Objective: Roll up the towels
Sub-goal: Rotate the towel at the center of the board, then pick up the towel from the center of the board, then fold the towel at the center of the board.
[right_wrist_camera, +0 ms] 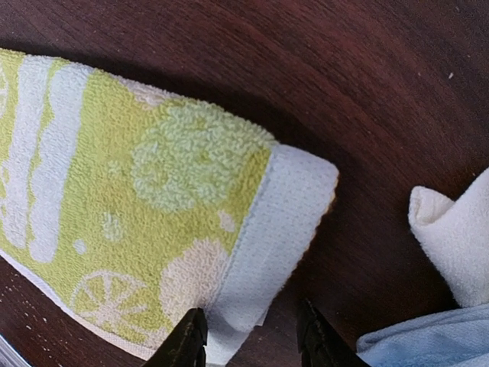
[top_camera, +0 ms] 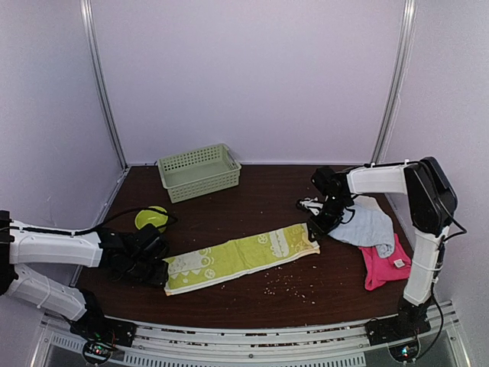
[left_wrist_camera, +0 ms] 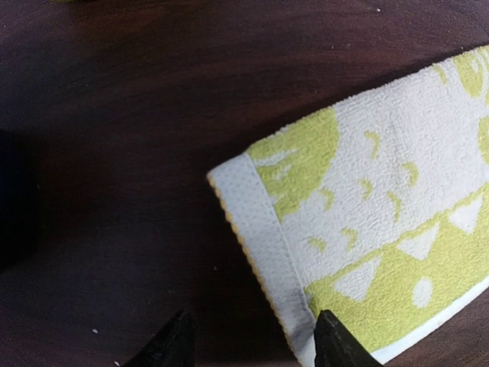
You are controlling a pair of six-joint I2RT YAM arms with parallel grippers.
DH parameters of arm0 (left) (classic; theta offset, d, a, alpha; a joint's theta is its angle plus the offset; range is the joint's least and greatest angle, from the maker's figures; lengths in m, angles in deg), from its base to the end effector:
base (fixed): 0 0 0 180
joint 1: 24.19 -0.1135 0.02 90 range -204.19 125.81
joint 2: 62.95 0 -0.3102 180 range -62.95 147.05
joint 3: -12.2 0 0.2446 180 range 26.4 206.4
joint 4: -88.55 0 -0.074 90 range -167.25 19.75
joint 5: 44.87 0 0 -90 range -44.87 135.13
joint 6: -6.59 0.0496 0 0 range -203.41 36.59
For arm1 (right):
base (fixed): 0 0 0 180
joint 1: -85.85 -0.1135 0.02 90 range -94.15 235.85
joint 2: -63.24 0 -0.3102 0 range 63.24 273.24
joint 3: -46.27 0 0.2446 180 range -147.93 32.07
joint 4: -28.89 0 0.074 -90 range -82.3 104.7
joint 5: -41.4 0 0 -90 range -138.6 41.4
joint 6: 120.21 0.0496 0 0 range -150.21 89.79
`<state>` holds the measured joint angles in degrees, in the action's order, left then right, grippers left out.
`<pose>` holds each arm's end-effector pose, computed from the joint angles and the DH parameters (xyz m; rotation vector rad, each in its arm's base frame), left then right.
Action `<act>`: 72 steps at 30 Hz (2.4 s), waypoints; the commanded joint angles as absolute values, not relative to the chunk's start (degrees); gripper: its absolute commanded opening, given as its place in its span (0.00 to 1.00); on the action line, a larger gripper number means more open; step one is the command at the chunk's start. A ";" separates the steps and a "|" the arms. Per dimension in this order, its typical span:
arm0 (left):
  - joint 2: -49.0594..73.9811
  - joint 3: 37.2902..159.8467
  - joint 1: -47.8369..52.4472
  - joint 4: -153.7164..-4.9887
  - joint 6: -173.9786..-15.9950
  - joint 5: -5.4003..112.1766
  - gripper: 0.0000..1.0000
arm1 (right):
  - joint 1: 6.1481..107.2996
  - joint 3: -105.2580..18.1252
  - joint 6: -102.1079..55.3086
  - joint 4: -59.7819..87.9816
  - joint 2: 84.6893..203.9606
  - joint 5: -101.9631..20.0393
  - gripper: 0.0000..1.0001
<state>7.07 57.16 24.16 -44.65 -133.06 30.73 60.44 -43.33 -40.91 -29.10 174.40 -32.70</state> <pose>0.1246 -0.1215 0.1854 -0.0865 2.7437 -0.1032 0.3388 0.1760 0.1932 -0.9547 2.8066 0.4453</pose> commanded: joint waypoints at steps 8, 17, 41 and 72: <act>8.70 56.25 23.79 -46.31 -133.19 31.25 0.57 | 60.36 -42.65 -42.38 -28.16 179.96 -26.43 0.19; 6.53 53.62 23.84 -47.25 -135.04 31.06 0.58 | 60.77 -44.35 -43.43 -28.79 177.34 -21.38 0.00; 6.41 55.64 23.80 -45.89 -135.56 29.69 0.53 | 69.06 -57.10 -44.28 -36.54 171.70 -29.65 0.00; 14.57 59.38 23.84 -60.66 -129.20 36.65 0.20 | 46.64 -77.23 -40.24 -43.67 183.22 -13.76 0.00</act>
